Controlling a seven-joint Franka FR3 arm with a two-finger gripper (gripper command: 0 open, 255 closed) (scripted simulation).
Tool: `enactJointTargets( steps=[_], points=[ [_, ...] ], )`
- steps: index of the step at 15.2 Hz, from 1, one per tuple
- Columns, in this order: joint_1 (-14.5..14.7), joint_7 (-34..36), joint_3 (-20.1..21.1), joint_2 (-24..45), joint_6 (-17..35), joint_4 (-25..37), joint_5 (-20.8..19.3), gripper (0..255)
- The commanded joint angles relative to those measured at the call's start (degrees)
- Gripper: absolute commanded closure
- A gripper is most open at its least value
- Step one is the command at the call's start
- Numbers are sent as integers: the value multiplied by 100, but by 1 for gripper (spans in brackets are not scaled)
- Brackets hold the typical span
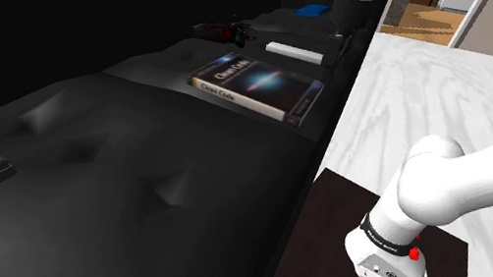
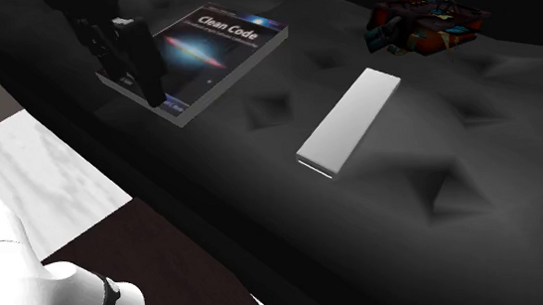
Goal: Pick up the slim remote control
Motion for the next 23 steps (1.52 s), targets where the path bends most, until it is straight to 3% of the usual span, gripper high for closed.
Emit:
enactJointTargets(
  steps=[1,12,23],
  points=[
    [0,0,0,0,0,0,0,0],
    [-179,-1254,-1057,1859,656,1249,-514,0],
    [-328,-2559,-1936,4101,799,3348,-236,0]
  ],
)
